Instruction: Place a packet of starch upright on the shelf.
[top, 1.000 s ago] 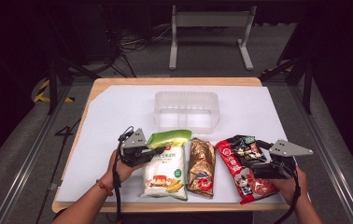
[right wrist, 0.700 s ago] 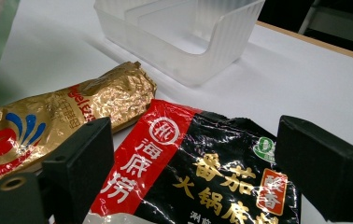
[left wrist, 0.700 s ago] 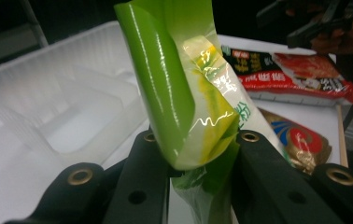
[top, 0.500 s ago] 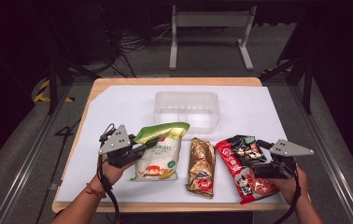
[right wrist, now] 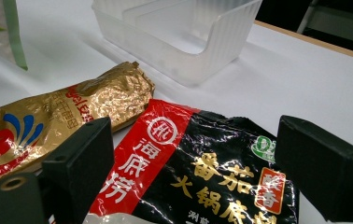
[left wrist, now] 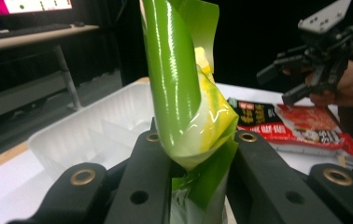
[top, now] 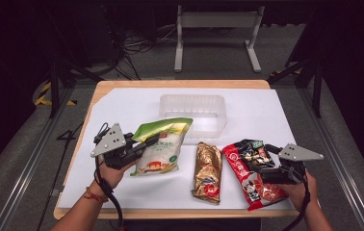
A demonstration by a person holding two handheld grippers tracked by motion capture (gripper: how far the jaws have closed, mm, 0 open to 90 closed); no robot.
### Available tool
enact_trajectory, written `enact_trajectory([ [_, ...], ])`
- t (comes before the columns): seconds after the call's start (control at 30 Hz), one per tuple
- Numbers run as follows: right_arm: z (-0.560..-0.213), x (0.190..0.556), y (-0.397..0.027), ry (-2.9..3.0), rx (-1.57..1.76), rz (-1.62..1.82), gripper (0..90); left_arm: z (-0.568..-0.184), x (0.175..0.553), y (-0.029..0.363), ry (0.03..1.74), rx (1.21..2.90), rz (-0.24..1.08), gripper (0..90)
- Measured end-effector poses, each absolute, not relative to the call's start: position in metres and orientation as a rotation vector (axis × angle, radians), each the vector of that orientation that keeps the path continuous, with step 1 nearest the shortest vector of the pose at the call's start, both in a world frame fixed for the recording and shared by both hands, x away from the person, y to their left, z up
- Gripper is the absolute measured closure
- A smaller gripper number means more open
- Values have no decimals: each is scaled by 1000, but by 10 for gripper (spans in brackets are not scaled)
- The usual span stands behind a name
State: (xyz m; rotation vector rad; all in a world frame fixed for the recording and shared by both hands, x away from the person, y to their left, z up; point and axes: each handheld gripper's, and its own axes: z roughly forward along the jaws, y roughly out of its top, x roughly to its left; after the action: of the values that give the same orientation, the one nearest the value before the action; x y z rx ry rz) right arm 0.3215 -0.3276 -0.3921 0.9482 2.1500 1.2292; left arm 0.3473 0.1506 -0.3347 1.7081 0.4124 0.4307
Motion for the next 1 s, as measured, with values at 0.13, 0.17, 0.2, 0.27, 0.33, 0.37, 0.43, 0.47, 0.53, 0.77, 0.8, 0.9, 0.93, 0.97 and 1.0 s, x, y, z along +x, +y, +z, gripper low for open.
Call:
enact_trajectory([
  [0.13,-391,320,-328,2138,946,1240,126,-328,350,149,431,1684,450,834],
  [0.17,-391,320,-328,2135,945,1247,130,-325,352,148,438,1673,450,834],
  [0.2,-391,320,-328,2135,941,1252,131,-324,352,148,442,1663,447,834],
  [0.27,-391,320,-327,2138,935,1253,130,-320,354,146,439,1657,466,834],
  [0.33,-391,320,-325,2145,934,1246,129,-314,357,143,441,1641,474,834],
  [0.37,-391,320,-325,2145,934,1246,129,-314,357,143,441,1641,474,834],
  [0.43,-392,320,-326,2153,935,1244,129,-309,363,140,455,1623,474,834],
  [0.47,-392,320,-326,2153,936,1241,129,-306,366,139,459,1619,475,834],
  [0.53,-392,320,-326,2154,936,1245,129,-302,372,137,465,1608,477,834],
  [0.77,-392,320,-327,2151,941,1247,129,-292,391,126,494,1600,517,834],
  [0.8,-392,320,-327,2151,941,1247,129,-291,396,124,505,1595,517,834],
  [0.9,-393,320,-328,2153,948,1245,129,-290,407,119,530,1603,539,834],
  [0.93,-393,321,-328,2154,945,1239,128,-289,410,117,535,1602,547,835],
  [0.97,-393,321,-328,2154,945,1239,129,-289,413,115,541,1605,566,835],
  [1.0,-393,321,-328,2156,945,1243,129,-288,418,114,553,1602,565,835],
])
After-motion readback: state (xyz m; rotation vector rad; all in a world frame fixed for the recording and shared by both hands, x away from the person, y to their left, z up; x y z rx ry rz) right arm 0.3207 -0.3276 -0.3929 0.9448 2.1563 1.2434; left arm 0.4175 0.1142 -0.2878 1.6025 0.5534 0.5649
